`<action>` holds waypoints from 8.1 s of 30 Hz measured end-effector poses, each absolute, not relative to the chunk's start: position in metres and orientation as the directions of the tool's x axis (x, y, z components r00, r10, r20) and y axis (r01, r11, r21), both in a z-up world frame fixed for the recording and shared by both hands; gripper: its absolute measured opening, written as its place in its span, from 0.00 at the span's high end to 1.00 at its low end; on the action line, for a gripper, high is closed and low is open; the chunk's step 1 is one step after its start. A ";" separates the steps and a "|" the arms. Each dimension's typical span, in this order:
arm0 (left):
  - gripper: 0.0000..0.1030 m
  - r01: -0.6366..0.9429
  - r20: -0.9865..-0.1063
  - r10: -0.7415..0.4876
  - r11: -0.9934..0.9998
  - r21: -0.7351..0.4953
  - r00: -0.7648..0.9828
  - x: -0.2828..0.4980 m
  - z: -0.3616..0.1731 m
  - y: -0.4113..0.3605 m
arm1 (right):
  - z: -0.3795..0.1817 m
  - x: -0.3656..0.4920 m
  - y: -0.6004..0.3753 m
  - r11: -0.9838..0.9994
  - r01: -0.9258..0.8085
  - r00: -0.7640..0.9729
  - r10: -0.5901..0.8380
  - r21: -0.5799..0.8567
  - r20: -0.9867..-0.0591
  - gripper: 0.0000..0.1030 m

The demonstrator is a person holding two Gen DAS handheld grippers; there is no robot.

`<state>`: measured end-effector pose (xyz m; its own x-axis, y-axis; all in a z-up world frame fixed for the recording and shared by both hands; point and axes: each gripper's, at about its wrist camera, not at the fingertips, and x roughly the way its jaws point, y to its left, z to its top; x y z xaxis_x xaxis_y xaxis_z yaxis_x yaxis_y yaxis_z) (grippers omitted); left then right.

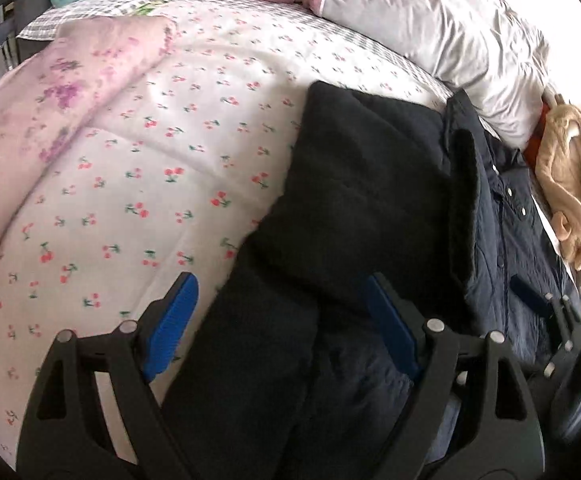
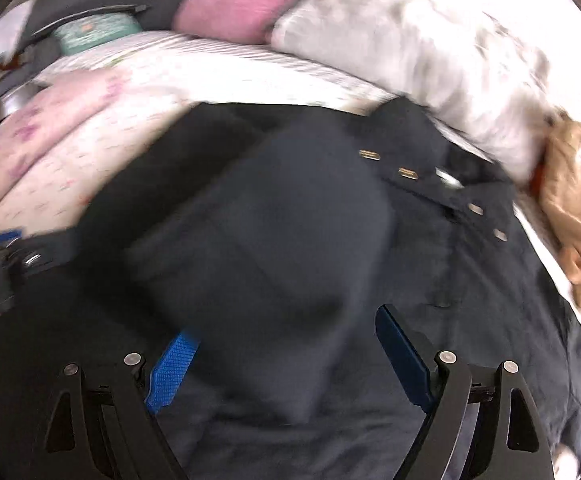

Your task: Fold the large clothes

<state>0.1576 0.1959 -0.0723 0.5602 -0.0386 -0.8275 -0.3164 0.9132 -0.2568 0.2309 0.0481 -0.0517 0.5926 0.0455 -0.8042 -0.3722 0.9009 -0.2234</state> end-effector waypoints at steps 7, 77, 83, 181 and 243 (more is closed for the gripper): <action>0.17 -0.257 -0.806 -0.058 0.932 -0.255 0.590 0.163 -0.065 0.179 | -0.027 0.235 -0.067 0.926 -0.351 0.422 0.287 0.137 -0.860 0.14; 0.00 0.032 -0.865 -0.114 0.993 -0.113 0.489 0.163 -0.056 0.034 | 0.014 0.231 -0.390 0.987 0.158 0.195 0.010 0.042 -0.981 0.18; 0.00 0.051 -0.866 -0.135 0.991 -0.127 0.482 0.163 -0.053 0.028 | 0.027 0.230 -0.436 0.985 0.170 0.180 -0.038 -0.007 -0.983 0.18; 0.01 0.058 -0.746 -0.391 0.901 -0.430 0.539 0.162 -0.035 0.066 | 0.048 0.250 -0.195 0.966 -0.108 0.328 0.259 0.237 -0.908 0.29; 0.06 -0.155 -0.956 -0.219 0.955 -0.251 0.196 -0.004 -0.106 0.216 | -0.037 -0.018 -0.397 0.959 -0.238 0.095 0.184 0.157 -0.978 0.00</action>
